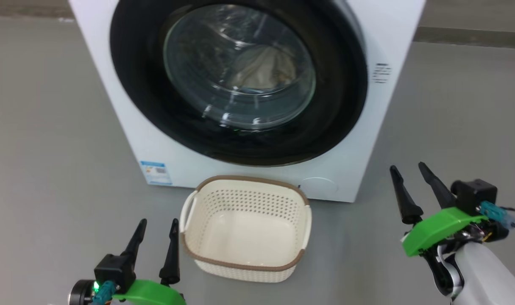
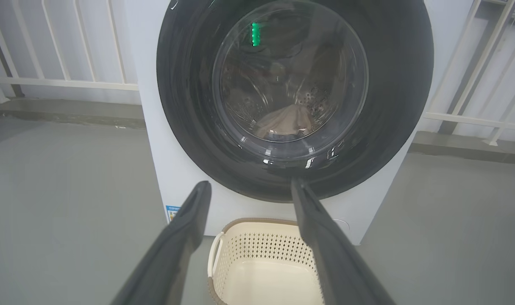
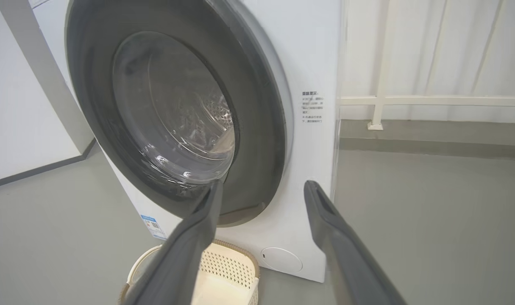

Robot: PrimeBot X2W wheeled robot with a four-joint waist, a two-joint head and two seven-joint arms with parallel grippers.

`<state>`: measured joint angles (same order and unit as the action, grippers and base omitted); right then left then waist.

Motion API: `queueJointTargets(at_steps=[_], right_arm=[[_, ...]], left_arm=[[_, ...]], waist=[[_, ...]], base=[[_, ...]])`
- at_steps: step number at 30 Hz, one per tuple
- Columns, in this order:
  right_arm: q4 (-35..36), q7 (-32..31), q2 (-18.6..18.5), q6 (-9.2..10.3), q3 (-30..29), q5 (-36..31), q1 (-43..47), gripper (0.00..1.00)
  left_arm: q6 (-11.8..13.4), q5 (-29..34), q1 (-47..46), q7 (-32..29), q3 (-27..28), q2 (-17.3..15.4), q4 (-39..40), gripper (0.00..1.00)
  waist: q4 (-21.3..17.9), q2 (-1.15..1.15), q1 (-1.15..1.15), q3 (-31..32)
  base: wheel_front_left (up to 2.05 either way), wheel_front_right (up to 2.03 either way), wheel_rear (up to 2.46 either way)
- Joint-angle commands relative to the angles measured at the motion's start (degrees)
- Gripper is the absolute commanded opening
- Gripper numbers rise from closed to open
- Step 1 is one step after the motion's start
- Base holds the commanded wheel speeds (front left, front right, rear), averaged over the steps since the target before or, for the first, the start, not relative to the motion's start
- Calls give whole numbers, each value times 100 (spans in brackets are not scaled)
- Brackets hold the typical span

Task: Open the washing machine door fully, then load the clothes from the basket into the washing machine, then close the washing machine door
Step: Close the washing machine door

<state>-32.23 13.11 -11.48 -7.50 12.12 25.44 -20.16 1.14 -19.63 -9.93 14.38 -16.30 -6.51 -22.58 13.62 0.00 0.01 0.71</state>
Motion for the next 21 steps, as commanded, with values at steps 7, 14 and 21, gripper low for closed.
queueJointTargets(at_steps=[7, 14, 21], right_arm=[[1019, -260, 193, 1, -738, -630, 765, 100], [2159, -747, 536, 1, -1562, -1134, 1626, 100], [3000, -1137, 745, 1, -1991, -1355, 2272, 100]], left_arm=[[116, -89, 12, 42, 256, -148, 172, 100], [171, -123, 64, 46, 316, -228, 245, 100], [232, -150, 101, 47, 330, -258, 295, 100]], waist=[[-583, 0, -1, 138], [-884, 0, -1, 146], [-1025, 0, -1, 179]], base=[[0, 0, 0], [0, 0, 0], [0, 0, 0]])
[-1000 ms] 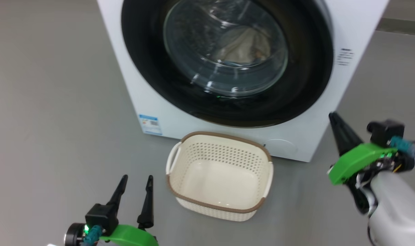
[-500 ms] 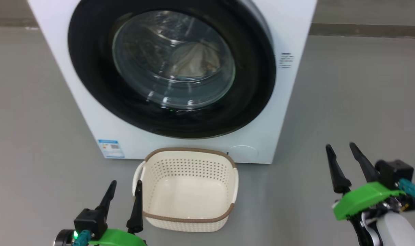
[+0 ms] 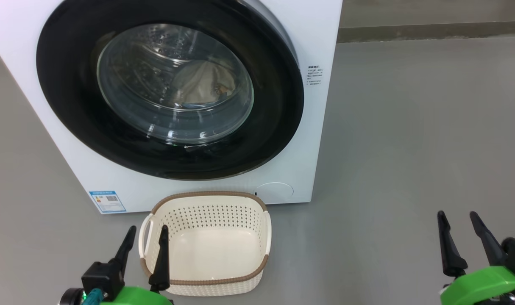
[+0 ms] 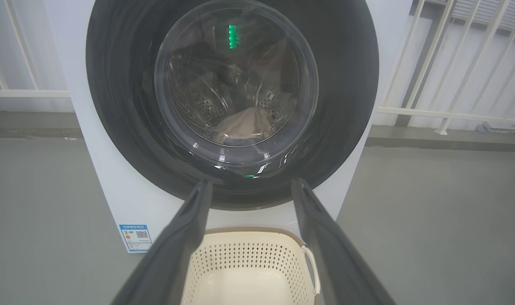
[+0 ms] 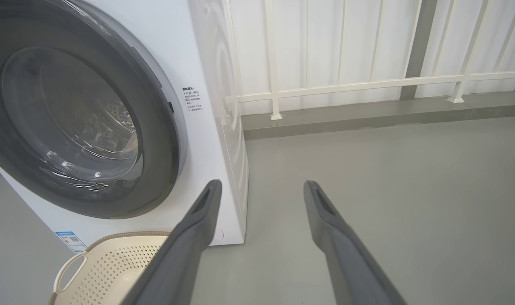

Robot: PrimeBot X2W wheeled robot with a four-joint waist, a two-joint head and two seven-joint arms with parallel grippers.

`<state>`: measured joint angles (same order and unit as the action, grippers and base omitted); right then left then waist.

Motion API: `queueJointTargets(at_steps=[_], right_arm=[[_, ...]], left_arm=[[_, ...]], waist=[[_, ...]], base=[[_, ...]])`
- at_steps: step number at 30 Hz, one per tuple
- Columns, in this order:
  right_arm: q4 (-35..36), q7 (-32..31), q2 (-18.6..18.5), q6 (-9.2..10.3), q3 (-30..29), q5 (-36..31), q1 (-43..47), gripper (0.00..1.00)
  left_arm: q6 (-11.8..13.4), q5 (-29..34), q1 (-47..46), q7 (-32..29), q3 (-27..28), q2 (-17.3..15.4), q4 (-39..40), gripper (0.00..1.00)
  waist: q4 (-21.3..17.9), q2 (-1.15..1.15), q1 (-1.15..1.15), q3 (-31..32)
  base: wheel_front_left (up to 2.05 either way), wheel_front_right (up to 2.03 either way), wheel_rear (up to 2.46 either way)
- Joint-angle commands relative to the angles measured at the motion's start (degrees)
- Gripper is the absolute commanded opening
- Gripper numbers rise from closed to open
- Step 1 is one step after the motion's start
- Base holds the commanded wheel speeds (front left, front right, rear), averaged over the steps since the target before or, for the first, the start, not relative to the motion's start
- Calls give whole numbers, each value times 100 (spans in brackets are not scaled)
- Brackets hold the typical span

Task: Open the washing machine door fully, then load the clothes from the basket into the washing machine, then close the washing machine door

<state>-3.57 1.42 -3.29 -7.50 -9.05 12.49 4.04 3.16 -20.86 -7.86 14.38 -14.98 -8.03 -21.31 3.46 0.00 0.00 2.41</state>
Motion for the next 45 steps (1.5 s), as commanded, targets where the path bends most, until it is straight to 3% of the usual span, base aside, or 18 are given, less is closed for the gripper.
queueJointTargets(at_steps=[1, 13, 45], right_arm=[[225, -10, -56, 1, 88, -70, -76, 100], [883, -320, 36, 1, -154, -136, 408, 100], [852, -379, 41, 1, -256, 150, 574, 100]], left_arm=[[37, -34, -98, 47, 199, -107, 176, 100], [122, -125, 80, 49, 242, -155, 263, 100], [203, -180, 117, 43, 30, -162, 213, 100]], waist=[[-18, 0, 0, 11], [-73, 0, 0, 11], [82, 0, 0, 37]], base=[[0, 0, 0], [0, 0, 0], [0, 0, 0]])
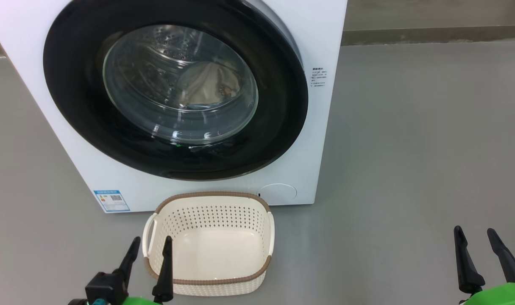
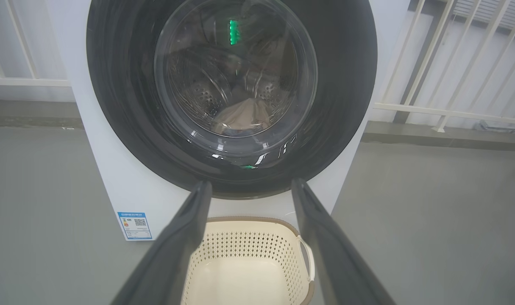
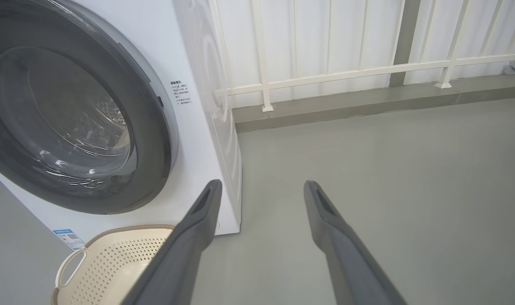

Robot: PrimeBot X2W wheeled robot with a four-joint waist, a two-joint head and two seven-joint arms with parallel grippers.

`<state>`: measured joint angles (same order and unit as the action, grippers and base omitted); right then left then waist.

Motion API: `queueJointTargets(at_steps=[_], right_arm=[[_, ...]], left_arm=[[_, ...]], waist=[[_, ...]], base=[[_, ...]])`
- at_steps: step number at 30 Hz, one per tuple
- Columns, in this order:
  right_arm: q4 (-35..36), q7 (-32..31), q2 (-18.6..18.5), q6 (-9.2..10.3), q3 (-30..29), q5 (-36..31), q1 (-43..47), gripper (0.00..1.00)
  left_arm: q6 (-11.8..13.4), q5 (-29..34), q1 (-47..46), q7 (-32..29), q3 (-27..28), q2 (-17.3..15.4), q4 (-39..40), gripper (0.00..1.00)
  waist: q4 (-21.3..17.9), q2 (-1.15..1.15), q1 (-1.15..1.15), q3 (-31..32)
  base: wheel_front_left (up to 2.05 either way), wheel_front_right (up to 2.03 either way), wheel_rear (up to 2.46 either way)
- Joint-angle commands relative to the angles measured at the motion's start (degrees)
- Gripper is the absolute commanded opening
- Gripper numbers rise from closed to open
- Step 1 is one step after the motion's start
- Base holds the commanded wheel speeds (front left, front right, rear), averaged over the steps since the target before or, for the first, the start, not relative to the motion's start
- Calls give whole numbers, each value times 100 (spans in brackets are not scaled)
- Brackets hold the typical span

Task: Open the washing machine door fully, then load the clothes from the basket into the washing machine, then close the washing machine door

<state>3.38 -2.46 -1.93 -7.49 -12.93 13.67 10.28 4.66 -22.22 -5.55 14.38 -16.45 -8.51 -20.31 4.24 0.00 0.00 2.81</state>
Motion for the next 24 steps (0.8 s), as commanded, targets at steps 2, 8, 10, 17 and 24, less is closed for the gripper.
queueJointTargets(at_steps=[2, 8, 10, 17, 24], right_arm=[[2, 1, 0, 0, 0, 2, 6, 0], [-255, -41, 43, -1, -14, 209, -36, 0], [-276, -52, 41, -1, -3, 339, -62, 0], [-345, -56, 33, -1, 55, 785, -137, 0], [-423, -68, 25, -1, 100, 1227, -225, 0]], left_arm=[[-1, -9, 0, -1, -4, 1, 1, 0], [-41, -209, 46, -86, 56, 64, -126, 0], [-61, -322, 46, -120, 97, 72, -109, 0], [-128, -712, 48, -233, 222, 101, -58, 0], [-196, -1104, 42, -346, 349, 130, -13, 0]], waist=[[11, 0, 0, -6], [5, 0, -3, -12], [-5, 0, -11, -11], [-30, 0, -1, -35], [-54, 0, 0, -53]], base=[[0, 0, 0], [0, 0, 0], [0, 0, 0], [0, 0, 0], [0, 0, 0]])
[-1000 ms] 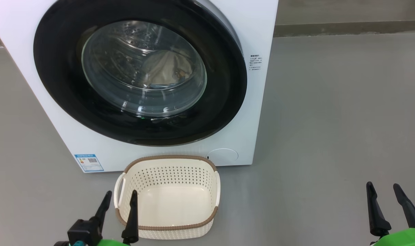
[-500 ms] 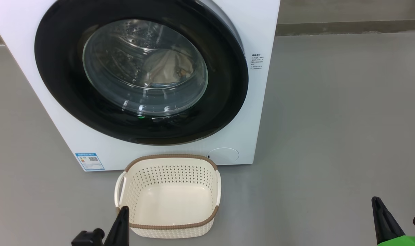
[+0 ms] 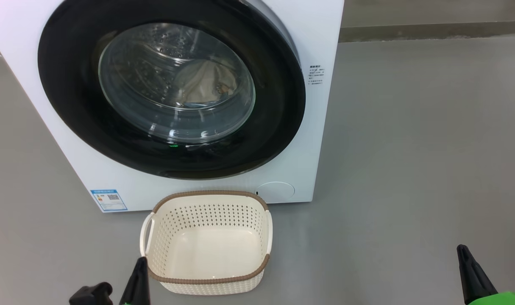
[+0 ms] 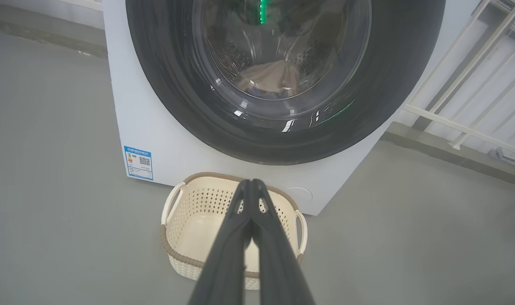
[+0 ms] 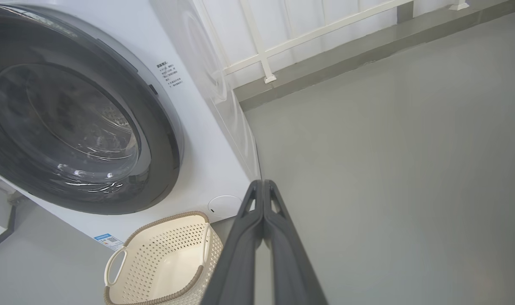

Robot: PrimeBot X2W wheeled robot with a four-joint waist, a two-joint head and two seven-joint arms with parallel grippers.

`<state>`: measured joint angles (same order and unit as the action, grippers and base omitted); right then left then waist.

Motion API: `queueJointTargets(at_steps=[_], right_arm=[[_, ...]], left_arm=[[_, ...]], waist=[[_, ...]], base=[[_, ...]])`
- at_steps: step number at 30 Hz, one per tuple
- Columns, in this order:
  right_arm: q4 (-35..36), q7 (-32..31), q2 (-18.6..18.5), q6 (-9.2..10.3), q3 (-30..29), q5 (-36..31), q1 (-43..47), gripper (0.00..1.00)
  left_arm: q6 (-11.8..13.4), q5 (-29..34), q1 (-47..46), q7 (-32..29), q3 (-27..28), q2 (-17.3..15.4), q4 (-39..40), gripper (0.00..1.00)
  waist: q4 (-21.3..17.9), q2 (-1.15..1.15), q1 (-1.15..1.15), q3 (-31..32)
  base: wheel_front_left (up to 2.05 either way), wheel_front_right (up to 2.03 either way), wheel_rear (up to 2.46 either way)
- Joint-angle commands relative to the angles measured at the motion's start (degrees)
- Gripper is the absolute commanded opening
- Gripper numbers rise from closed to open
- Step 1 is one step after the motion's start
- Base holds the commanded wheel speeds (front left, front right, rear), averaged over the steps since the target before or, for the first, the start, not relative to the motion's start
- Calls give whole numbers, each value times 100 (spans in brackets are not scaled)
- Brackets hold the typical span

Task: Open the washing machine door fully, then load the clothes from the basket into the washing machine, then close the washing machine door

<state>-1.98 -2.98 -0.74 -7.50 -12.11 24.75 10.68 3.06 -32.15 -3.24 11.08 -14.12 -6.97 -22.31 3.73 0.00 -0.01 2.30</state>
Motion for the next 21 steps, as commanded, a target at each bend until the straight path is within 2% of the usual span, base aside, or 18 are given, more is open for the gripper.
queueJointTargets(at_steps=[1, 21], right_arm=[[101, -18, -95, 0, 25, 182, -278, 0], [-134, -77, -116, 0, 124, 1376, -532, 0]], left_arm=[[-45, -167, -190, -33, 134, -20, 193, 0], [-229, -1229, -208, -345, 484, 58, 309, 0]], waist=[[-7, 0, 1, -4], [-73, 0, 1, -48]], base=[[0, 0, 0], [0, 0, 0]])
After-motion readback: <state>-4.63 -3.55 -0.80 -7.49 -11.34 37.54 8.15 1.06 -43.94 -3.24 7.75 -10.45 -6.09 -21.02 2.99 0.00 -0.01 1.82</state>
